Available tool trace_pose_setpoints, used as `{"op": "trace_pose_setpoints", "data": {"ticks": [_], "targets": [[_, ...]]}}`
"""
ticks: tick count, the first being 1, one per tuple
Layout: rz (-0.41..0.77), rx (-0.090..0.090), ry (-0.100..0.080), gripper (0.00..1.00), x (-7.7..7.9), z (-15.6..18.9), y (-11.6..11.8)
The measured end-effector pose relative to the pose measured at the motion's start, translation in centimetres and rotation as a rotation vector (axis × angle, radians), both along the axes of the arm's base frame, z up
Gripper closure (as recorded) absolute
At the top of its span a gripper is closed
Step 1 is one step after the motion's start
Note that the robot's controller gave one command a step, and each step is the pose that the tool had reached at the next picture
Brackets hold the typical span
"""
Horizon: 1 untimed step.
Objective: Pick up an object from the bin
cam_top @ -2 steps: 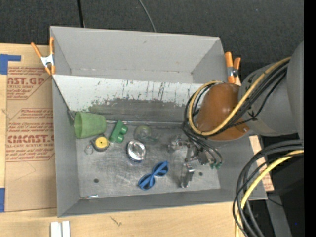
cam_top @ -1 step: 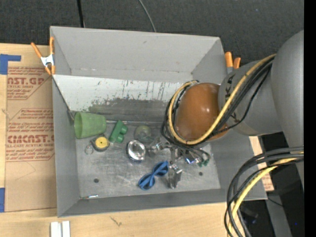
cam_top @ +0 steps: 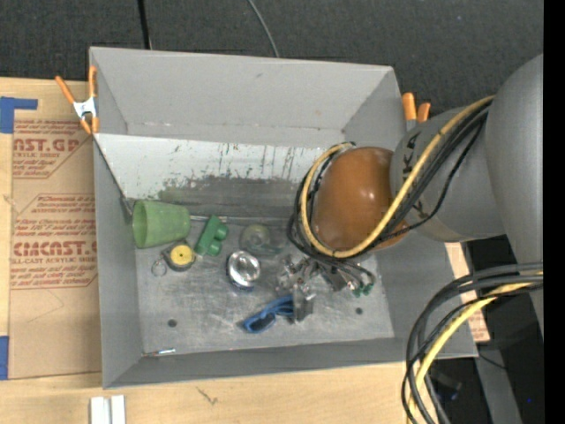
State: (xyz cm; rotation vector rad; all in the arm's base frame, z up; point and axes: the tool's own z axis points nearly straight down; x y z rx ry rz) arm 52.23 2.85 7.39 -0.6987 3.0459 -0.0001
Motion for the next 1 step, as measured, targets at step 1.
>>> {"op": "trace_pose_setpoints", "data": {"ticks": [1], "targets": [[0.363,-0.007,0.007,1.00,0.34,14.88,-0.37]]}}
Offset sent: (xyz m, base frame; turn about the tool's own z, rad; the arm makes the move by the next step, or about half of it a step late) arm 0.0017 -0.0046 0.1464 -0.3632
